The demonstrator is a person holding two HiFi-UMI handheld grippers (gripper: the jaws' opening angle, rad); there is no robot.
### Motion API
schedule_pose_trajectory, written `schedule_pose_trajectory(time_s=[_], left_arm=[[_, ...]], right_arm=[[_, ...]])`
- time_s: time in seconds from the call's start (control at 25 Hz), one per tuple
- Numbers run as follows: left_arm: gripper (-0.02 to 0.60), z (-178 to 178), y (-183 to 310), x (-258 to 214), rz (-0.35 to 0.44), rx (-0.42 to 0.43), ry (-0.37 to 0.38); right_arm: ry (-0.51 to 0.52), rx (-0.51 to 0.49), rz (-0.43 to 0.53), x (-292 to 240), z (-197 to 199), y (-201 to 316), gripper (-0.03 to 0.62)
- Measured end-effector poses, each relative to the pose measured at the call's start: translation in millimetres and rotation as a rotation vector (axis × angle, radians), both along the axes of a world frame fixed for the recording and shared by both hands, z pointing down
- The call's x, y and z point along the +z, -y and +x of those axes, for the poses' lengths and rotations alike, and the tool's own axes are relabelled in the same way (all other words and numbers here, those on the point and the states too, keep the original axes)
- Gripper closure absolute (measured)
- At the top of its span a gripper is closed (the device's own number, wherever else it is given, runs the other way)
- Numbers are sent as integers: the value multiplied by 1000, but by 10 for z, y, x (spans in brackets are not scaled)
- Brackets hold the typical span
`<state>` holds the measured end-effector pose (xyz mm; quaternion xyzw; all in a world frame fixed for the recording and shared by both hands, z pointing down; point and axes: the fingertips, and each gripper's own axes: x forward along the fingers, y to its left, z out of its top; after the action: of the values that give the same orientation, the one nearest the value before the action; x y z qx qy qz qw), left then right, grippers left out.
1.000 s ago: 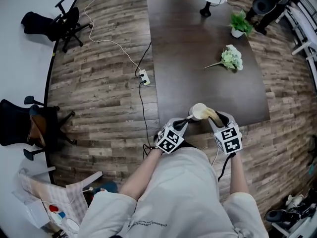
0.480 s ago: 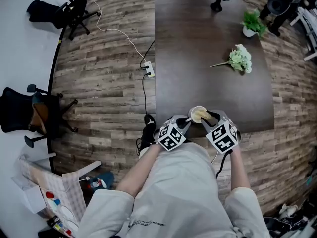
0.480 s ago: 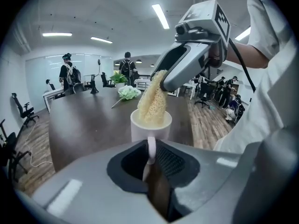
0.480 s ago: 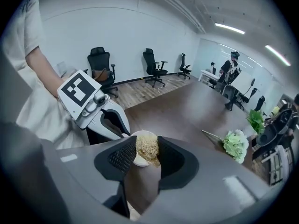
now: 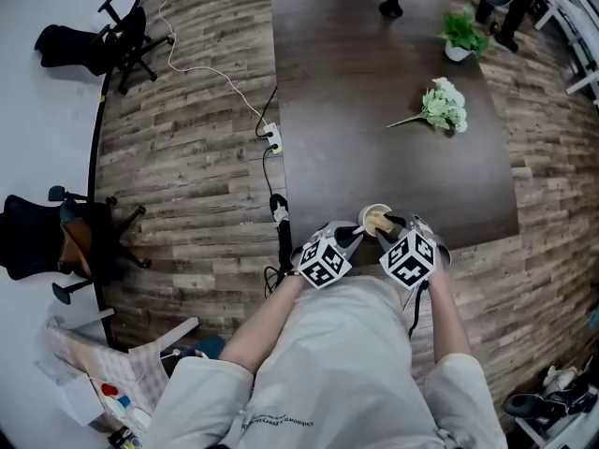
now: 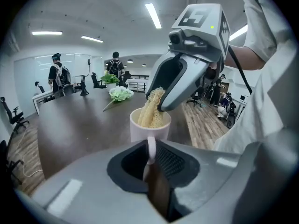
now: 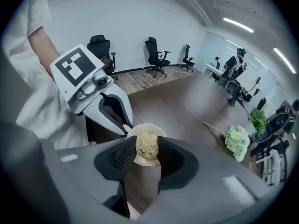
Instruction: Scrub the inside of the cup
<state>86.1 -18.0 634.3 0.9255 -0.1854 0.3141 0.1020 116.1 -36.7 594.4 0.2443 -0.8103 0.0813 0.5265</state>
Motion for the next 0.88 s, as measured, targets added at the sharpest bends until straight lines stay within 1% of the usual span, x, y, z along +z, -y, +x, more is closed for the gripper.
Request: schedule_pose_trajectory(time_s=[0.24, 0.44, 0.6, 0.88], left_arm=[[530, 65, 23, 6, -2, 58, -5], [529, 113, 22, 13, 1, 104, 15], [529, 125, 44, 17, 11, 136, 38], [529, 139, 66, 0, -6, 164, 25]], right_arm=[[-61, 20, -62, 238, -1, 47, 431], [-76, 45, -121, 286, -24, 86, 432], [-100, 70, -122, 257, -55, 99, 433], [-126, 101, -120, 167, -71, 170, 434]])
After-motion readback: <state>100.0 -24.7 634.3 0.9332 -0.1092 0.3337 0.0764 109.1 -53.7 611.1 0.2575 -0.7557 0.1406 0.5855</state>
